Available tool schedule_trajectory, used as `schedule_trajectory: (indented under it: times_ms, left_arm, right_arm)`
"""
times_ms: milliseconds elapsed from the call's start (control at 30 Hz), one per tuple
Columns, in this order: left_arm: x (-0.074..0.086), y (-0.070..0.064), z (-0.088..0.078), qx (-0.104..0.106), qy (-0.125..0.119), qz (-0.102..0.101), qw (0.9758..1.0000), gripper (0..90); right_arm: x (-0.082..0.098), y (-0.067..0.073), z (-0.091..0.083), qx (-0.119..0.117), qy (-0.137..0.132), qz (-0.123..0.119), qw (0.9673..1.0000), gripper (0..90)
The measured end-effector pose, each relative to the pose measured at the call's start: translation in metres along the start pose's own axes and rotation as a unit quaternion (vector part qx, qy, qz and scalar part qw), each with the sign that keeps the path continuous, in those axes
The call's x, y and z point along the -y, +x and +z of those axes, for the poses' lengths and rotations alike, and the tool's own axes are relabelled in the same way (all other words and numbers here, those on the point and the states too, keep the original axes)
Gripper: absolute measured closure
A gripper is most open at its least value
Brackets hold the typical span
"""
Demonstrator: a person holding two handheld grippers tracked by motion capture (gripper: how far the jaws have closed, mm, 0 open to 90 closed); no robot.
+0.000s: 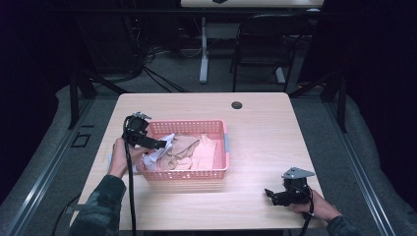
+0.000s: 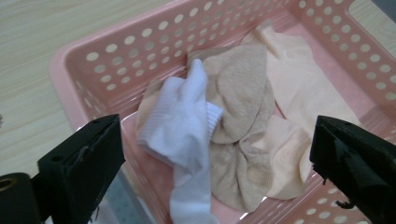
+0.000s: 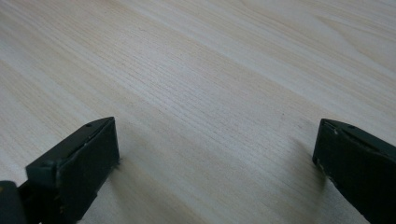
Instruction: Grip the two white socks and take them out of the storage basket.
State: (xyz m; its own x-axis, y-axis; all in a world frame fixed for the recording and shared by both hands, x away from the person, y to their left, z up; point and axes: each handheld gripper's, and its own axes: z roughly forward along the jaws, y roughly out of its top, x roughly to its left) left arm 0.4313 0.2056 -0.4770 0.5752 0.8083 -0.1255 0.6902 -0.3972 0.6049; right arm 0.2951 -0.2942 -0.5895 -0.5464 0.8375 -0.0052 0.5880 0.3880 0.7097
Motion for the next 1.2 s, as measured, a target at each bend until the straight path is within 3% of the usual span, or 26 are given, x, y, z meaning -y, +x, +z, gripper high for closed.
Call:
schedule_trajectory:
  times_ms: [167, 433, 667, 833, 1000, 1133, 1200]
  left_arm:
    - [-0.002, -0.002, 0.009, 0.004, 0.007, 0.008, 0.9999, 14.0]
    - [0.000, -0.004, 0.025, -0.028, 0.039, 0.018, 0.9987, 29.1]
    - [0.001, -0.005, 0.037, -0.067, 0.075, 0.014, 0.9948, 39.5]
    - [0.000, -0.006, 0.040, -0.091, 0.096, 0.015, 0.9911, 53.5]
    - [0.001, -0.005, 0.043, -0.095, 0.109, 0.011, 0.9894, 68.4]
    - [0.000, -0.007, 0.043, -0.084, 0.109, 0.016, 0.9903, 81.1]
    - [0.000, -0.008, 0.042, -0.082, 0.108, 0.018, 0.9906, 82.6]
  right_arm:
    - [0.000, 0.000, 0.000, 0.000, 0.000, 0.000, 1.0000, 0.0]
    - [0.000, 0.000, 0.000, 0.000, 0.000, 0.000, 1.0000, 0.0]
    - [0.000, 0.000, 0.000, -0.001, 0.000, 0.000, 1.0000, 0.0]
    - [0.000, 0.000, 0.000, -0.001, 0.000, 0.000, 1.0000, 0.0]
    - [0.000, 0.000, 0.000, -0.001, 0.000, 0.000, 1.0000, 0.0]
    - [0.000, 0.000, 0.000, 0.001, 0.000, 0.000, 1.0000, 0.0]
    - [0.000, 0.000, 0.000, -0.001, 0.000, 0.000, 1.0000, 0.0]
